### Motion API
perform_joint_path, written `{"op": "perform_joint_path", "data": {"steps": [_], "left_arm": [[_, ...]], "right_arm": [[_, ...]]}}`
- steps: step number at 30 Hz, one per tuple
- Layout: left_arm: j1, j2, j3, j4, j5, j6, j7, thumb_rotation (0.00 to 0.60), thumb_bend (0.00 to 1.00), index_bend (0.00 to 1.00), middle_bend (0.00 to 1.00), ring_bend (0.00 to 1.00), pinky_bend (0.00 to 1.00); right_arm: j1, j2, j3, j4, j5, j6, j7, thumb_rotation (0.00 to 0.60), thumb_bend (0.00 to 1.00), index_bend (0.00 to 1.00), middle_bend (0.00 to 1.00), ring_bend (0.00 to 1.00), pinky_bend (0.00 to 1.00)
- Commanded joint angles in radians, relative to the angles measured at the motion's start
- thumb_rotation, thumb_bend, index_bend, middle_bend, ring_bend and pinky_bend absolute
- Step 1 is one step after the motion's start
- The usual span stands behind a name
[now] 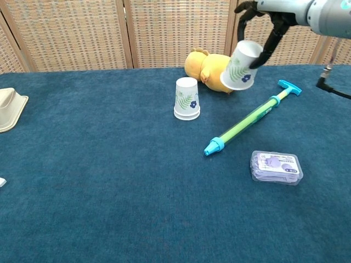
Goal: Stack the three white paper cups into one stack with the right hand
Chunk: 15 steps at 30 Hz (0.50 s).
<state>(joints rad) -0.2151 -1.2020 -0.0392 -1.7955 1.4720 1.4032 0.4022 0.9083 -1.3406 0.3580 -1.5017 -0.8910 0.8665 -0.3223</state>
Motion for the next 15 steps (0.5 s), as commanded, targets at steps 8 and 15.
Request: {"op": "perform_joint_path", "data": {"steps": [8, 15], "left_arm": [[-0.006, 0.018, -0.007, 0.011, -0.017, -0.021, -0.059, 0.6, 0.05, 0.0, 0.0, 0.0, 0.11], [-0.014, 0.025, -0.015, 0.022, -0.039, -0.041, -0.092, 0.6, 0.05, 0.0, 0.0, 0.0, 0.11]], "right_arm": [[0.151, -0.138, 0.026, 0.056, 0.097, 0.003, -0.105, 0.6, 0.22, 0.57, 0.07, 0.0, 0.02], [0.218, -0.247, 0.009, 0.216, 0.121, -0.034, -0.113, 0.6, 0.22, 0.57, 0.07, 0.0, 0.02]]}}
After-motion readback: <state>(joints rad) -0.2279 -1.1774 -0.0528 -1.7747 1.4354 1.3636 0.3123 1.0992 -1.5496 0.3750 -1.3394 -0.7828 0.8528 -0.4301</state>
